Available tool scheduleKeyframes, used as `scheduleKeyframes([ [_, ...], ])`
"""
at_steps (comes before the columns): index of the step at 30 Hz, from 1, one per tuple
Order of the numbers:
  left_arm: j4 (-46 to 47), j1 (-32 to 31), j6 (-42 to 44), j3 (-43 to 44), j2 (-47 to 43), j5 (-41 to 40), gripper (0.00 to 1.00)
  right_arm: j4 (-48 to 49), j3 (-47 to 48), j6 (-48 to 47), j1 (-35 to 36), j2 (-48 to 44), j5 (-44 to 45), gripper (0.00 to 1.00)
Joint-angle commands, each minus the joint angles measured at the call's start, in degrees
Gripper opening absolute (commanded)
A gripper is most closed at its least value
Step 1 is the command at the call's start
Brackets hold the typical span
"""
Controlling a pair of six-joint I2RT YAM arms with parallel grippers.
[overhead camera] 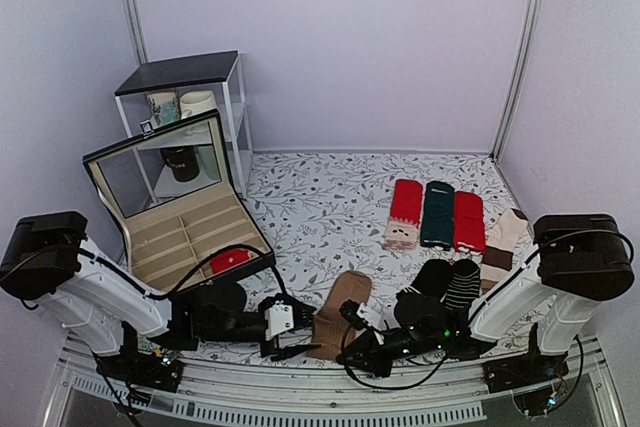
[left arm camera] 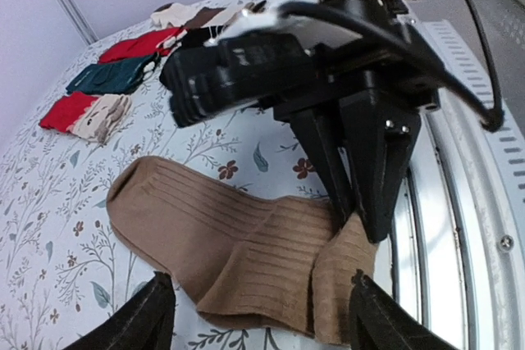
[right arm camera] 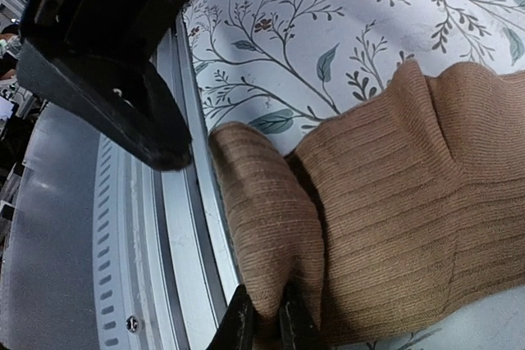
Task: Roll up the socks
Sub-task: Roll a pair of socks at the corner of the board.
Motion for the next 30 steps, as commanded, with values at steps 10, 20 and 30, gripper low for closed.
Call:
scheduleKeyframes([
  [10,-3.1,-1.1,-1.2,2.7,7.0,6.8,0.58,-16.4,-0.2,2.4,-4.0,6.0,-8.0,0.09],
  [20,-2.6,-3.1,-5.0,2.1,5.8,8.3,0.55,-18.2,0.8,0.9,-5.3,7.0,-9.0,0.09],
  [30,-3.1,-3.2,-6.2,2.9,8.7,0.5,0.58,-18.3,1.1,0.4,-5.4,7.2,-9.4,0.09],
])
